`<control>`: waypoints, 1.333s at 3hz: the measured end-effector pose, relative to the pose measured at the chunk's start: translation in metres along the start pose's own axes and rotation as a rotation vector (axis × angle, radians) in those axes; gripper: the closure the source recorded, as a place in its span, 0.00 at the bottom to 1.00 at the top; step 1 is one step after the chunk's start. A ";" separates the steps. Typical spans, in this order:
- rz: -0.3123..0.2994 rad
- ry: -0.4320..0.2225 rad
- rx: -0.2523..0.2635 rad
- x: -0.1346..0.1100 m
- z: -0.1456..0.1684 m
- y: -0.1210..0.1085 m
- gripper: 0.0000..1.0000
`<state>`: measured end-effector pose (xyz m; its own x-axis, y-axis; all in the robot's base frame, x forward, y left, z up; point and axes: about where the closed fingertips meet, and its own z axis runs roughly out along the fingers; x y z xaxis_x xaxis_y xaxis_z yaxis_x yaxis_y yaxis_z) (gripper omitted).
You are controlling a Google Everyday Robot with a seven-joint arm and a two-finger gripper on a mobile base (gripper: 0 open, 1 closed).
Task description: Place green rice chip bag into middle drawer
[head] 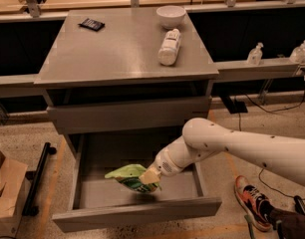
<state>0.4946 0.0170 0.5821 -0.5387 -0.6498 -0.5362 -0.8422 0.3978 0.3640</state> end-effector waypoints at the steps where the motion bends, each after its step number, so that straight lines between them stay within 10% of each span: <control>1: 0.079 -0.005 -0.011 0.035 0.037 -0.016 0.82; 4: 0.164 -0.061 0.058 0.043 0.057 -0.044 0.12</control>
Offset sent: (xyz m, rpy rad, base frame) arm 0.0073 -0.0208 -0.1214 -0.0019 0.1287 -0.2079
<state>0.5072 0.0085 0.4994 -0.6680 -0.5333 -0.5190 -0.7418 0.5331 0.4069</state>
